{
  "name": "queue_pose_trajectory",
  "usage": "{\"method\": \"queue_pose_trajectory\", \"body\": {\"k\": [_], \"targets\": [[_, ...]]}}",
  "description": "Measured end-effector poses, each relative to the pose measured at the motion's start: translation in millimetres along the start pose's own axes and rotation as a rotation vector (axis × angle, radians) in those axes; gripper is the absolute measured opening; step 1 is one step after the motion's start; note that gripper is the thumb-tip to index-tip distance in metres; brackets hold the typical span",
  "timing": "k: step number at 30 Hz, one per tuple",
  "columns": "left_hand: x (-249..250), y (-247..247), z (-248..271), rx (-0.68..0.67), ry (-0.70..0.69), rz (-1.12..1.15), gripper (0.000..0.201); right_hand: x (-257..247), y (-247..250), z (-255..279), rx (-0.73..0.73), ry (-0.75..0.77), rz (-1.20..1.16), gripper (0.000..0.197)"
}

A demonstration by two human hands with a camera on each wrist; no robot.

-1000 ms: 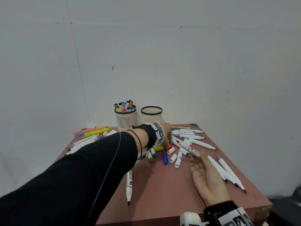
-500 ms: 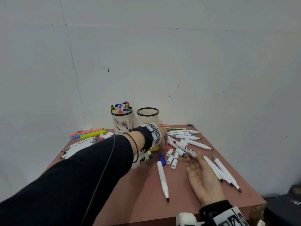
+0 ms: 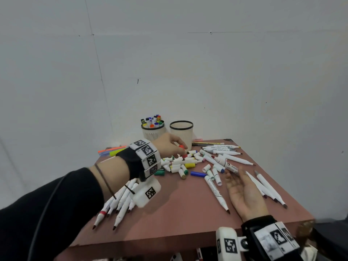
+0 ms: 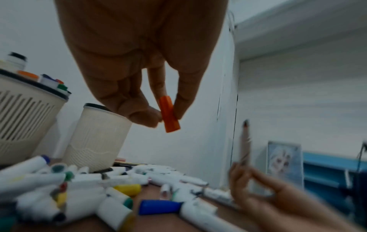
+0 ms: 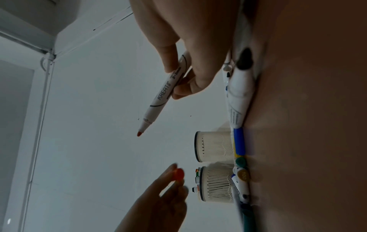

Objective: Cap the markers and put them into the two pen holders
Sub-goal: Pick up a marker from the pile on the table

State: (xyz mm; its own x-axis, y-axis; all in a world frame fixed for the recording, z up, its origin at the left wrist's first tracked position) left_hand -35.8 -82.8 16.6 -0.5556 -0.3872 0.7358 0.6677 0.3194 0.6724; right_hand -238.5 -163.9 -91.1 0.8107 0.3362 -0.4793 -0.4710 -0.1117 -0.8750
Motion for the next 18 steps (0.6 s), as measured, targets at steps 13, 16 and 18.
{"method": "queue_pose_trajectory", "body": {"k": [13,16,18], "targets": [[-42.0,2.8,93.8,0.050,0.006,0.576,0.017,-2.6,-8.0,10.8,-0.151,0.179,0.195,0.025],[-45.6,3.0,107.9,0.086,-0.025,0.609,0.017,-5.4,-10.0,16.5,-0.178,0.224,0.205,0.018],[-46.9,3.7,117.0,0.117,-0.044,0.633,0.017,-5.5,-15.0,24.3,-0.208,0.234,0.221,0.010]]}}
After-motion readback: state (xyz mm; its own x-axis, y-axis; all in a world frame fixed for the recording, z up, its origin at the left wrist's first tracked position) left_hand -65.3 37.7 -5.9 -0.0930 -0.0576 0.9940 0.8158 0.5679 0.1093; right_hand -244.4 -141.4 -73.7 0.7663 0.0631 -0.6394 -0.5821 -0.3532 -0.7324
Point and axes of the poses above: each hand's wrist, its own z-axis away from the middle knuckle, its own y-axis out of the back of the hand, x = y × z, the point moved 6 cm from there along -z, towards the middle knuckle, and after that the axes turned 8 degrees about y, right-handed, at the moved point
